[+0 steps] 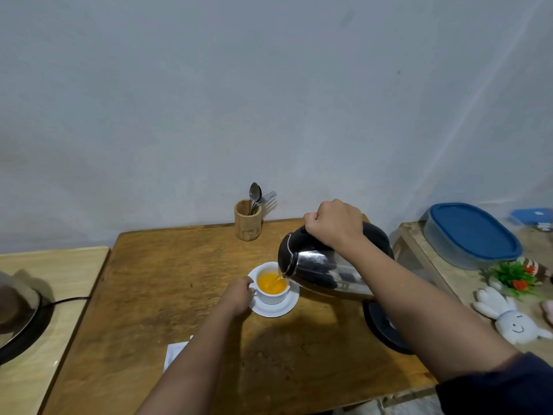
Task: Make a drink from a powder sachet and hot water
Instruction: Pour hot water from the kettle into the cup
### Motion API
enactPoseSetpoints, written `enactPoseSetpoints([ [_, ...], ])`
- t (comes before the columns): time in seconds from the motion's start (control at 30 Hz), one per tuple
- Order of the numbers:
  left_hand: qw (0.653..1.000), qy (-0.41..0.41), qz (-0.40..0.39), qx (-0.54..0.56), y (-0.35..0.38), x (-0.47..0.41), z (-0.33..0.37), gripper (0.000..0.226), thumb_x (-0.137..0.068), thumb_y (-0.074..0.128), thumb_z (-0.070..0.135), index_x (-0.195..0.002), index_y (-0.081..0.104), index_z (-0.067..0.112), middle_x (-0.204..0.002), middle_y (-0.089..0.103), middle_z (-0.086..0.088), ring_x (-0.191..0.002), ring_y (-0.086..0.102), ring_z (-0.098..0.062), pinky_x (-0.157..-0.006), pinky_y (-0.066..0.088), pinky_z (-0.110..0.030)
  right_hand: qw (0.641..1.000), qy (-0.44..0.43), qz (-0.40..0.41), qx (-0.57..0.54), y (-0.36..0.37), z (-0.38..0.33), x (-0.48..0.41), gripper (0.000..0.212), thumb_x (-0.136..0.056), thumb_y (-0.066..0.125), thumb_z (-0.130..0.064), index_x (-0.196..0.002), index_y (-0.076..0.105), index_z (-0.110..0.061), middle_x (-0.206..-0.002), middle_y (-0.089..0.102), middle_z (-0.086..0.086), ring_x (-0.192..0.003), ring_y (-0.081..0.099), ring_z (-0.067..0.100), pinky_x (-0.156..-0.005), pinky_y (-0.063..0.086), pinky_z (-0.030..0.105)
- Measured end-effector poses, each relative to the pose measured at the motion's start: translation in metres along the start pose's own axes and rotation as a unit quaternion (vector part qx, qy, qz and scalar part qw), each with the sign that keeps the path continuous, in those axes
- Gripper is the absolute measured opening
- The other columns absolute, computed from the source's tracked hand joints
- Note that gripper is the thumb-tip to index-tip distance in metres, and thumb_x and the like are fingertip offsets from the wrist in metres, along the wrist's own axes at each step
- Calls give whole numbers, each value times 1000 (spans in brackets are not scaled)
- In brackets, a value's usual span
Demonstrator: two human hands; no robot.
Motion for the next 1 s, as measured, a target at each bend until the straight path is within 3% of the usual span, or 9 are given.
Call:
enactPoseSetpoints([
  [0.23,1000,9,-2,-5,0,-1,0,36,-95,44,12,-131,49,6,-132,56,-16,-117,54,-29,-96,44,-35,1000,3,4,0,4,2,1,39,-83,41,-32,-48,38,-16,-52,41,1,-53,44,20,-49,29,24],
  [0.77,1000,11,-1,-7,2,-1,1,37,-96,43,13,-132,48,7,-134,54,-15,-118,53,-27,-98,44,-34,1000,11,17,3,3,2,2,40,-84,41,-32,-48,37,-15,-52,40,1,-49,39,17,-48,28,23],
  [0.9,1000,10,-4,-1,3,-2,-1,37,-96,43,14,-133,47,8,-134,54,-15,-118,53,-27,-99,44,-35,1000,10,18,5,4,1,3,37,-84,41,-33,-56,49,-11,-53,42,1,-55,47,20,-54,35,26],
  [1.0,1000,9,-5,-2,3,-1,-1,38,-96,43,14,-134,46,8,-134,54,-14,-119,53,-27,-97,44,-34,1000,5,17,4,6,-1,4,37,-84,41,-33,-54,48,-12,-53,43,1,-55,49,21,-53,35,25],
])
Point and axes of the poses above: each hand's wrist, its own x-axis away from the middle knuckle, its own y-axis out of the palm, z = x × y, the point moved 7 cm from there along -x, towards the middle knuckle
